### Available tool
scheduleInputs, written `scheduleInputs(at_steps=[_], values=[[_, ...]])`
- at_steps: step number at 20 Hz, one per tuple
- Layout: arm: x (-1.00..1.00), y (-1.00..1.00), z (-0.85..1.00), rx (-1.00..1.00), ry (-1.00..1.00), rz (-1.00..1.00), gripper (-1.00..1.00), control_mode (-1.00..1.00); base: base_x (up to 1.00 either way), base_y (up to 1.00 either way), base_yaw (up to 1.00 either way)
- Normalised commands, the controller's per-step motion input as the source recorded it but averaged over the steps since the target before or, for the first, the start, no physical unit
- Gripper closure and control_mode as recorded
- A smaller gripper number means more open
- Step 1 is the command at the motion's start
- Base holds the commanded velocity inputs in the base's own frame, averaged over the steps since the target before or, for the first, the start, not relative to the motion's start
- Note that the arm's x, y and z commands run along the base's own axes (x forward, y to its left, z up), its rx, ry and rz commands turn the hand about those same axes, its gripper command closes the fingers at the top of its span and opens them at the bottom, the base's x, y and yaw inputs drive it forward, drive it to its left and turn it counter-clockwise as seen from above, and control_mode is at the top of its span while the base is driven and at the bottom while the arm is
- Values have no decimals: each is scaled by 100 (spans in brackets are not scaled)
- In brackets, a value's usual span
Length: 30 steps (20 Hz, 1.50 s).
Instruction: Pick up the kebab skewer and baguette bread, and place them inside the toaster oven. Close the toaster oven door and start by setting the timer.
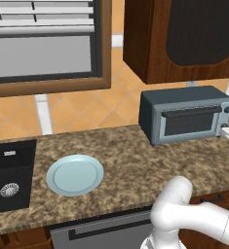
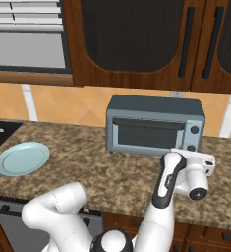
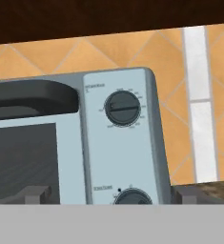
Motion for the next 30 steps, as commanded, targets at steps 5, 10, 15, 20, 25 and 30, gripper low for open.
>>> scheduleInputs(at_steps=[5, 10, 15, 20, 25, 30], values=[[-1, 0, -28, -5, 5, 0, -100, -100, 0, 0, 0], [0, 0, -18, -5, 7, 0, -100, -100, 0, 0, 0], [14, 0, 0, 0, 0, 0, -100, -100, 0, 0, 0], [22, 0, -5, 0, 4, 0, -100, -100, 0, 0, 0], [25, 0, -8, 0, 2, 0, -100, -100, 0, 0, 0], [25, -3, -8, 0, 0, 0, -100, -100, 0, 0, 0]])
